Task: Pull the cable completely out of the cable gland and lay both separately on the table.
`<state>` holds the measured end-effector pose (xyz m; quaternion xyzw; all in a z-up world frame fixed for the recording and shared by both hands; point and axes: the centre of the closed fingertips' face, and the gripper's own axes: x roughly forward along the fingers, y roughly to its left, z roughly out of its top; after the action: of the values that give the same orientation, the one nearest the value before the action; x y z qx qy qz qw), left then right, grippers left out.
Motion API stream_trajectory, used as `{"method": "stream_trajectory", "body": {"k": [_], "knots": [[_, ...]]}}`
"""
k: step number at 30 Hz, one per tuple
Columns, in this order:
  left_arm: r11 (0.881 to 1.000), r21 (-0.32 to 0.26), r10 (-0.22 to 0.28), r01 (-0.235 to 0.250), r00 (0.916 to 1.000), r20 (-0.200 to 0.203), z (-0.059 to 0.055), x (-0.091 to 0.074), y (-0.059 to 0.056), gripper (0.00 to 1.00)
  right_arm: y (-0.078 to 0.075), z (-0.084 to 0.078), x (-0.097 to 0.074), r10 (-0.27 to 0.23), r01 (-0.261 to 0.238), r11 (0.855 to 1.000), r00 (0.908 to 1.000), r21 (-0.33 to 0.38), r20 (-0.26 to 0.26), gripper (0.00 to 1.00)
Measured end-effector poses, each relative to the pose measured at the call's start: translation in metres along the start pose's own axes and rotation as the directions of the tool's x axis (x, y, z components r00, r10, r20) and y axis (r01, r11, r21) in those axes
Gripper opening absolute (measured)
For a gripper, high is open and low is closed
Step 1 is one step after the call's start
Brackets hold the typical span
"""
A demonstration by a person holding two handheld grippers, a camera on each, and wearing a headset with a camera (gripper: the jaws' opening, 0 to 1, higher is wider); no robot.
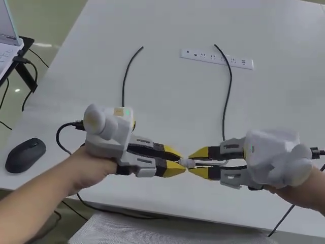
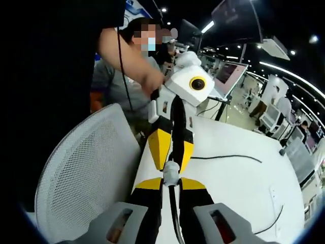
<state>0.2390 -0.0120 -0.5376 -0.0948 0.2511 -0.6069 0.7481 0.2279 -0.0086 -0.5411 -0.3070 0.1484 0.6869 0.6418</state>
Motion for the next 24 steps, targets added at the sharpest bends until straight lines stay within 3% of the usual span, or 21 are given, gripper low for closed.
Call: {"method": "stream_trajectory", "body": {"k": [4, 7, 8, 11, 13, 15, 16, 17, 18, 19, 20, 22, 23, 24], "knots": [[1.000, 0.031, 0.005, -0.005, 0.9999, -0.012, -0.003, 0.001, -0.001, 0.15, -0.002, -0.003, 0.001, 0.013, -0.014, 0.999, 0.9999, 0.049, 0.009, 0.06], [0.997, 0.069, 0.015, -0.015, 0.9999, -0.002, 0.001, -0.001, -0.001, 0.15, -0.006, -0.002, -0.001, 0.007, -0.009, 0.997, 0.9997, 0.079, 0.023, 0.08], [0.997, 0.077, 0.015, -0.015, 0.9999, 0.001, 0.003, -0.001, -0.001, 0.15, -0.006, 0.000, -0.001, 0.007, -0.013, 0.989, 0.9992, 0.147, 0.040, 0.08], [0.995, 0.100, 0.003, -0.001, 0.9999, -0.017, 0.005, -0.003, -0.004, 0.15, -0.007, 0.005, -0.004, 0.023, -0.044, 0.977, 0.9946, 0.210, 0.101, 0.10], [0.988, 0.153, 0.003, 0.002, 0.9995, -0.033, 0.006, -0.004, -0.005, 0.15, -0.003, 0.004, -0.005, 0.048, -0.088, 0.930, 0.9917, 0.358, 0.119, 0.23], [0.981, 0.193, 0.007, 0.003, 0.9986, -0.053, 0.006, -0.005, -0.007, 0.16, -0.004, -0.002, -0.008, 0.060, -0.108, 0.883, 0.9910, 0.456, 0.120, 0.24], [0.973, 0.232, 0.010, 0.008, 0.9971, -0.076, 0.004, -0.005, -0.009, 0.16, -0.004, 0.000, -0.010, 0.071, -0.145, 0.844, 0.9843, 0.516, 0.162, 0.22], [0.968, 0.253, 0.012, 0.009, 0.9965, -0.082, 0.004, -0.005, -0.009, 0.16, -0.005, 0.002, -0.011, 0.077, -0.177, 0.796, 0.9782, 0.579, 0.193, 0.22], [0.960, 0.280, 0.011, 0.015, 0.9959, -0.090, 0.004, -0.005, -0.011, 0.16, -0.006, 0.002, -0.013, 0.086, -0.206, 0.738, 0.9732, 0.642, 0.213, 0.24], [0.955, 0.296, 0.007, 0.022, 0.9952, -0.098, 0.003, -0.004, -0.013, 0.16, -0.010, 0.002, -0.014, 0.083, -0.230, 0.690, 0.9671, 0.686, 0.240, 0.28], [0.951, 0.308, 0.007, 0.025, 0.9947, -0.102, 0.002, -0.003, -0.015, 0.16, -0.012, 0.005, -0.015, 0.072, -0.248, 0.680, 0.9591, 0.690, 0.274, 0.31], [0.948, 0.317, 0.005, 0.029, 0.9944, -0.106, 0.002, -0.002, -0.017, 0.16, -0.008, 0.005, -0.017, 0.124, -0.308, 0.635, 0.9459, 0.708, 0.300, 0.24], [0.946, 0.323, 0.003, 0.032, 0.9942, -0.107, 0.002, -0.001, -0.019, 0.16, -0.003, 0.006, -0.017, 0.167, -0.357, 0.587, 0.9318, 0.727, 0.322, 0.20], [0.944, 0.328, 0.003, 0.033, 0.9940, -0.109, 0.002, -0.001, -0.020, 0.16, -0.001, 0.006, -0.017, 0.174, -0.362, 0.579, 0.9303, 0.731, 0.323, 0.19]]}}
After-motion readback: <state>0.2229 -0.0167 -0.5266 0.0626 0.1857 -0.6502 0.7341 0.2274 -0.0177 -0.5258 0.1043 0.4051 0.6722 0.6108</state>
